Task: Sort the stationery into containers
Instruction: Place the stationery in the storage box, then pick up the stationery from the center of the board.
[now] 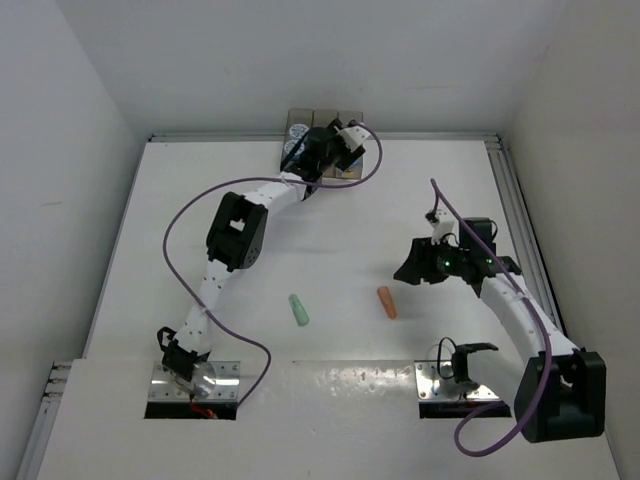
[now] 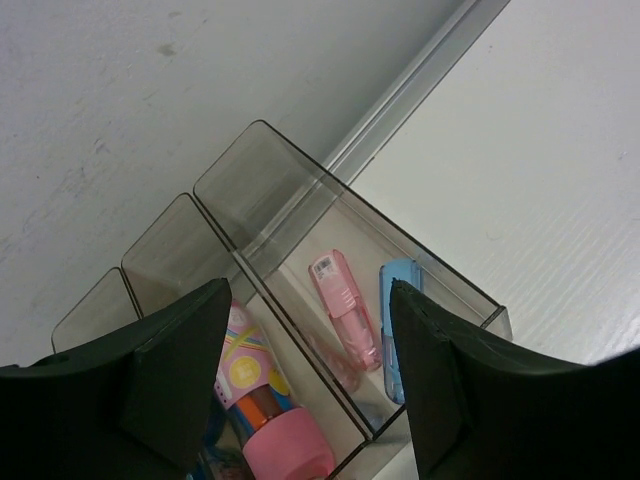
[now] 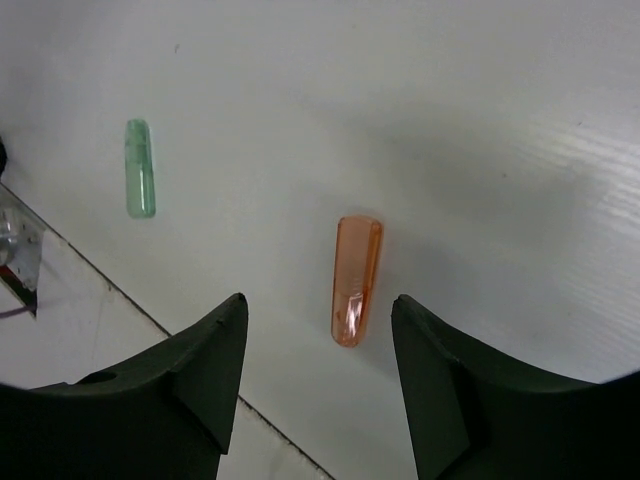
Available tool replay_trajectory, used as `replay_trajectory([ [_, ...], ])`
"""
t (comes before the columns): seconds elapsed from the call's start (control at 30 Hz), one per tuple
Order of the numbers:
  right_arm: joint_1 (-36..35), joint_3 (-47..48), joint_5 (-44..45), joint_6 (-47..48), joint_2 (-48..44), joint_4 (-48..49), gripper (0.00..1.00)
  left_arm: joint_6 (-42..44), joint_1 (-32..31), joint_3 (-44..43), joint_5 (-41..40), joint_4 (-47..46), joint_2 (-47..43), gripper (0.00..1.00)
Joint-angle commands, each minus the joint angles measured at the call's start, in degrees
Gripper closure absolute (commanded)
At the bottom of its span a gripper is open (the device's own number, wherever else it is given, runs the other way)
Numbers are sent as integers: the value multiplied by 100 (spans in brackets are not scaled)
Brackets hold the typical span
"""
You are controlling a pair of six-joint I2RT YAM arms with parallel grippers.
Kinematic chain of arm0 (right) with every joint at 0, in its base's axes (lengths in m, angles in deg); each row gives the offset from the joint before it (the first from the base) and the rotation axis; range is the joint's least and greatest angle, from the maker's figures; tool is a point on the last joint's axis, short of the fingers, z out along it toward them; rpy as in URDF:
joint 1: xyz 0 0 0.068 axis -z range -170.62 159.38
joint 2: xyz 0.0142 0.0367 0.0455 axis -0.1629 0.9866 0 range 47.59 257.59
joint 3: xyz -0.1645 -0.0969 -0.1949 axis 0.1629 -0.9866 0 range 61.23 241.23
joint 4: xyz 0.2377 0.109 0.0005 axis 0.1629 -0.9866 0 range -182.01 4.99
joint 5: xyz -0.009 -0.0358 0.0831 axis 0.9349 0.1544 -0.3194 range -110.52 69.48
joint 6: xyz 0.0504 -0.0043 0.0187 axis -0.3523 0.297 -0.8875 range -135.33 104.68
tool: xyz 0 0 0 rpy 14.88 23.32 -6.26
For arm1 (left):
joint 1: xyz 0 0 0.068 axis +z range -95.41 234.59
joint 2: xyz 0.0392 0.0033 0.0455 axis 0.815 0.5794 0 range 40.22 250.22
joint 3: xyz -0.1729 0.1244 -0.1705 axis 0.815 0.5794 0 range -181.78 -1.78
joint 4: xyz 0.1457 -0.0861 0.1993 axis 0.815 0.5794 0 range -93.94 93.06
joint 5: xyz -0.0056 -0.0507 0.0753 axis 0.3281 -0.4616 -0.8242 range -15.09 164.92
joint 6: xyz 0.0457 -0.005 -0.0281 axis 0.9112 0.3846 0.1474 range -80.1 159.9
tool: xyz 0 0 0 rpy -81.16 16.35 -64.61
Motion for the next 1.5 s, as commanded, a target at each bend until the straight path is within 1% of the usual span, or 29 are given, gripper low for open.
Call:
replay_trajectory([
  [0.0,-337,95,469,48,-6,-370,41,-251,-16,-256,14,5,-771,29],
  [0.03,-416,-10,609,-22,-41,-379,42,-322,-16,-247,22,171,-938,29],
  [0.07,-609,-72,837,-49,-120,-362,43,-514,1,-212,5,286,-1322,29],
  [0.1,-724,-142,944,-101,-156,-327,43,-611,10,-11,22,383,-1526,28],
  [0.17,-1101,-291,1313,-259,-217,-222,43,-963,133,384,179,621,-2334,26],
  [0.2,-1259,-335,1462,-321,-244,-169,43,-1042,177,917,250,708,-2606,25],
  [0.23,-1496,-371,1724,-435,-218,-38,42,-1174,264,1218,303,753,-3183,24],
  [0.27,-1585,-388,1857,-488,-174,33,42,-1218,309,1508,330,814,-3494,23],
  [0.3,-1682,-389,1972,-584,-130,112,42,-1245,352,2077,347,989,-3767,23],
  [0.33,-1848,-371,2095,-629,-60,252,41,-1271,423,2335,347,1077,-4283,22],
  [0.37,-1928,-293,2348,-673,132,288,41,-1315,484,2590,278,1296,-4540,22],
  [0.4,-2007,-240,2438,-734,238,332,41,-1437,537,3053,260,1403,-4995,22],
  [0.43,-2182,-170,2543,-743,353,376,40,-1526,703,3284,207,1508,-5200,22],
  [0.47,-2245,-125,2884,-769,449,394,40,-1613,791,3513,207,1709,-5428,22],
  [0.5,-2289,-73,3009,-787,590,429,40,-1710,871,3750,224,1763,-5892,22],
  [0.53,-2342,-63,3149,-770,661,508,40,-1737,1054,4213,277,1807,-6123,22],
  [0.57,-2377,-29,3386,-744,731,534,40,-1755,1126,4436,312,1912,-6351,22],
  [0.6,-2429,-11,3449,-726,897,552,40,-1755,1248,4812,356,1948,-6771,22],
  [0.67,-2474,77,3529,-734,1082,526,41,-1711,1302,5113,400,2157,-7142,22],
  [0.73,-2596,235,3529,-769,1346,500,42,-1571,1320,5569,444,2159,-7862,21],
  [0.87,-2685,393,3616,-831,1742,526,44,-1430,1285,6133,479,2159,-8478,21],
  [1.07,-2825,578,3617,-857,2243,465,47,-1316,1267,6705,593,2291,-8937,21],
  [1.17,-2869,631,3617,-919,2506,386,52,-1237,1267,6749,646,2361,-9034,21],
  [1.3,-2966,622,3617,-972,2639,359,70,-1079,1267,6811,865,2467,-9087,21],
  [1.33,-2966,657,3573,-954,2630,341,82,-1017,1267,6828,996,2554,-9104,22],
  [1.37,-2957,727,3425,-928,2613,246,86,-747,1267,6855,1259,2633,-9122,23],
  [1.4,-2888,876,3310,-884,2578,97,90,-527,1258,6855,1897,2747,-9122,23],
  [1.43,-2652,1295,2813,-823,2516,-157,94,-168,1206,6872,2225,2975,-9165,24],
  [1.47,-2484,1577,2486,-814,2472,-255,96,-42,1145,6951,2689,3038,-9192,24],
])
